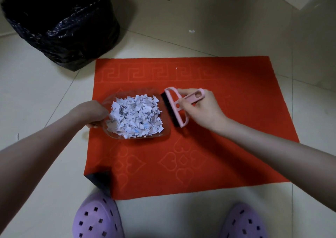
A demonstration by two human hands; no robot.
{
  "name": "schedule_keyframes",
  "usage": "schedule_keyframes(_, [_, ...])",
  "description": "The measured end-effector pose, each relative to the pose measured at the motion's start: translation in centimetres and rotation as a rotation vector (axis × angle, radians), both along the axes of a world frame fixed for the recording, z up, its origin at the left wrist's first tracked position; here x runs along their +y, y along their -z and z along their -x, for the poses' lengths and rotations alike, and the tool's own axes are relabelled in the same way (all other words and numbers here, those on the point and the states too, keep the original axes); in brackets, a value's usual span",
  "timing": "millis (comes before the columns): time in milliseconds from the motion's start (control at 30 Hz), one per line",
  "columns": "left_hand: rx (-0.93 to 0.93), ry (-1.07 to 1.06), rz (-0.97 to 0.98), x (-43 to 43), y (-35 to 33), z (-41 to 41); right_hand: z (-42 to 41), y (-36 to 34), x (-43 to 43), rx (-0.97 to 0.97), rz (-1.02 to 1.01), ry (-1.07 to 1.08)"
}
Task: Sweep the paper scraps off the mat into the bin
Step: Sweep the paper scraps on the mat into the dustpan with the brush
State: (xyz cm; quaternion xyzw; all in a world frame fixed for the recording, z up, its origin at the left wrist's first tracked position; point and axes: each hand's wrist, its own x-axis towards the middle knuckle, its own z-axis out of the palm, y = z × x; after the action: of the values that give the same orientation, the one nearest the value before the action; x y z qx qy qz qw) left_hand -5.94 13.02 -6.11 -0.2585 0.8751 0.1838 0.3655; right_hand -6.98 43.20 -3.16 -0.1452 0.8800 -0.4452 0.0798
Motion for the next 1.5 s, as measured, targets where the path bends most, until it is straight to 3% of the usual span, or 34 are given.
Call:
schedule_keyframes(100, [-0.005,-0.008,-0.005,-0.5,0.5,-0.1,0.3,-0.9,1.5,0.073,-0.057,0.063])
schedule_keyframes(300, [0.003,-0.038,-0.028,-0.8,1.2,0.2,1.1,1.5,2.2,-0.013,-0.277,0.087])
schedule_keyframes(533, [0.024,-0.032,-0.020,-0.7,1.1,0.2,-0.2,2.6,-0.6,-0.177,-0.161,-0.059])
schedule_keyframes(700, [0.029,-0.032,-0.024,-0.9,1.4,0.2,-0.7,-0.1,2.5,-0.071,-0.139,0.011])
schedule_keyframes(1000, [0.037,-0.049,-0.108,-1.6,2.2,0.0,0.5,0.0,3.5,-0.077,-0.213,0.023])
schedule_keyframes(1167, [0.120,-0.182,-0.226,-1.5,1.9,-0.3,3.4,0.7,3.6,0.057,-0.244,0.103])
schedule_keyframes(1333, [0.224,-0.340,-0.254,-1.2,1.5,1.7,7.2,1.1,2.3,0.169,-0.371,0.132])
schedule_keyframes(1500, [0.194,-0.320,-0.208,0.5,1.1,4.3,10.5,2.1,1.1,0.226,-0.532,0.156])
